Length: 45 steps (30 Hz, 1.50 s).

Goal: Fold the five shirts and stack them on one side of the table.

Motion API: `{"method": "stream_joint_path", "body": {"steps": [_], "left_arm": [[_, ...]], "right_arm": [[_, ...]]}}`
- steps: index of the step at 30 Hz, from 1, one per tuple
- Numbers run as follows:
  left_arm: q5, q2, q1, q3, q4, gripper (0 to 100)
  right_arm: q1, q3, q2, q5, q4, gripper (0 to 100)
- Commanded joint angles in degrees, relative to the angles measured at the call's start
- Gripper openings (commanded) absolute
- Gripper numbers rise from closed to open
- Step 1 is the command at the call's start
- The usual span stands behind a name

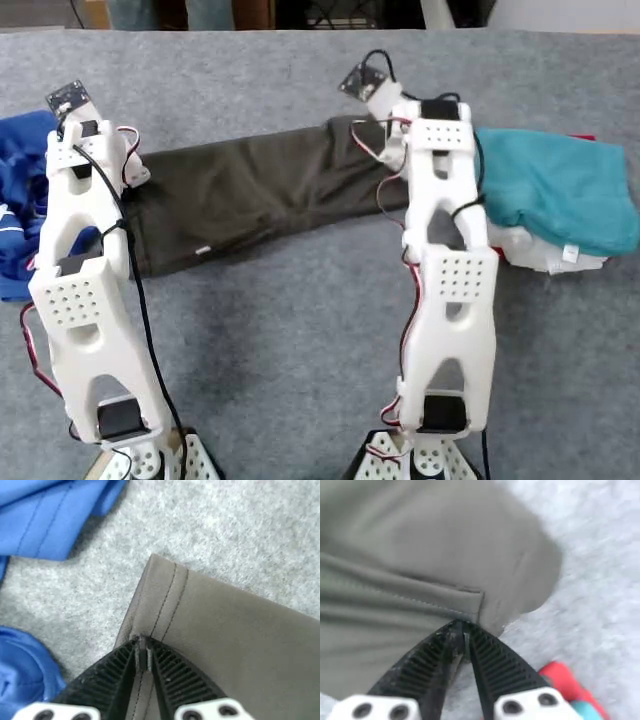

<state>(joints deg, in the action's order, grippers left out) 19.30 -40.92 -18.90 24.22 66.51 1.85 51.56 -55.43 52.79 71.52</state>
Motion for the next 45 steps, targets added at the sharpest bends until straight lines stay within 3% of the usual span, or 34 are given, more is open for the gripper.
{"method": "stream_joint_path", "body": {"steps": [1, 11, 17, 21, 26, 29, 33, 36, 45], "left_arm": [[0.2, -0.1, -1.2, 0.4, 1.2, 3], [0.2, -0.1, -1.2, 0.4, 1.2, 3], [0.2, -0.1, -1.2, 0.3, 1.3, 3], [0.2, -0.1, -1.4, 0.3, 1.3, 3], [0.2, -0.1, -1.5, 0.3, 1.3, 3], [0.2, -0.1, -1.5, 0.3, 1.3, 3], [0.2, -0.1, -1.5, 0.3, 1.3, 3], [0.2, -0.1, -1.5, 0.4, 1.3, 3], [0.2, 0.5, -1.1, 1.2, 3.6, 3]], "right_arm": [[-0.5, 13.5, 0.0, -0.6, 7.6, 1.5], [-3.8, 33.2, 0.0, -0.5, 29.6, 1.5], [-8.3, 34.1, 0.4, -7.9, 29.9, 1.5], [-14.1, 24.3, 3.9, -11.2, 29.9, 1.5], [-20.0, 4.9, 7.0, -13.2, 28.3, 1.5], [-20.5, -3.6, 5.6, -15.5, 20.0, 1.5], [-20.4, -6.2, 2.4, -19.0, 8.8, 1.5], [-20.2, -4.2, 1.0, -20.1, 6.3, 1.5], [-19.4, 11.2, 3.1, -18.7, 30.0, 1.5]]}}
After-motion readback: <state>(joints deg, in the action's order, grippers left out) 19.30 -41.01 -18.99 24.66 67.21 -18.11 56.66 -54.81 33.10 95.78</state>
